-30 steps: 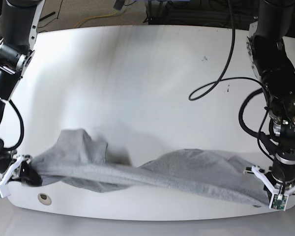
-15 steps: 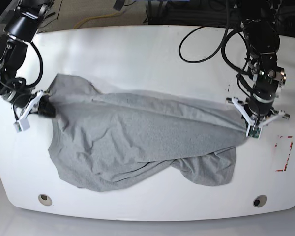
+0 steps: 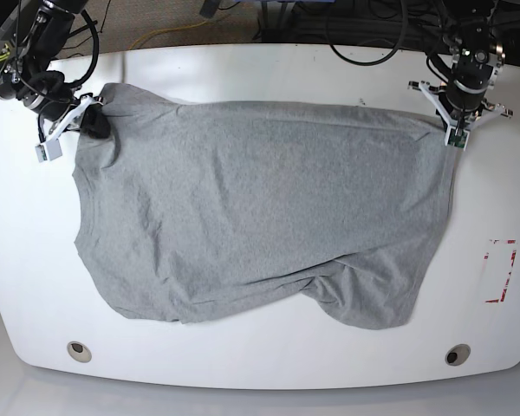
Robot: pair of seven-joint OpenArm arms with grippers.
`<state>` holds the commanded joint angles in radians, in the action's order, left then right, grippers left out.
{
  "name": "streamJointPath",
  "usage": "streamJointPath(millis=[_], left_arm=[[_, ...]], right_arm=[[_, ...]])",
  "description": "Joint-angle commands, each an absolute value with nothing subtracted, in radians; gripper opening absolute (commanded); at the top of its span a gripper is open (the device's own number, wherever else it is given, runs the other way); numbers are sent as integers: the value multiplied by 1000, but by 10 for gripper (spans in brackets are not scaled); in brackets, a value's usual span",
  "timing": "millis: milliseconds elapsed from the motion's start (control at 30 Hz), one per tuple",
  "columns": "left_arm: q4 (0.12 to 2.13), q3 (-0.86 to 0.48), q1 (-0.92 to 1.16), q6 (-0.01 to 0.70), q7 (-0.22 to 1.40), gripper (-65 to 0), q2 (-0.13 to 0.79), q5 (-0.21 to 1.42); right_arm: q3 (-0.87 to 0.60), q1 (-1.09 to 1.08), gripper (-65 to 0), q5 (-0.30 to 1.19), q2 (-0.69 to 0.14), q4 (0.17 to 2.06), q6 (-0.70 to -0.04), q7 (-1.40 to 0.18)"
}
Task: Fold the T-shirt properly
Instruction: 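Lay the shirt flat on the table, pulling both grippers apart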
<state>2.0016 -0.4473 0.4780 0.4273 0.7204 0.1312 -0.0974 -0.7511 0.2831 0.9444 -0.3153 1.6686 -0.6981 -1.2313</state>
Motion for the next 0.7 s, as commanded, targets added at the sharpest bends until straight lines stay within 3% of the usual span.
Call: streamJointPath(millis=[167,500,700], left_arm=[[1980,-576,479,558,748,-650,125,-102],[1965,-716,519,698,826,-650,128,-104],[1971,-708,519,698,828,-650,127,-102]], right_arm=[[-786,341,-650,947,-311,1692,-698,-1231],[-789,430,-650,949,-263,1833,-698,-1231],[-783,430,-650,946,-220,1863,-698,-1233]])
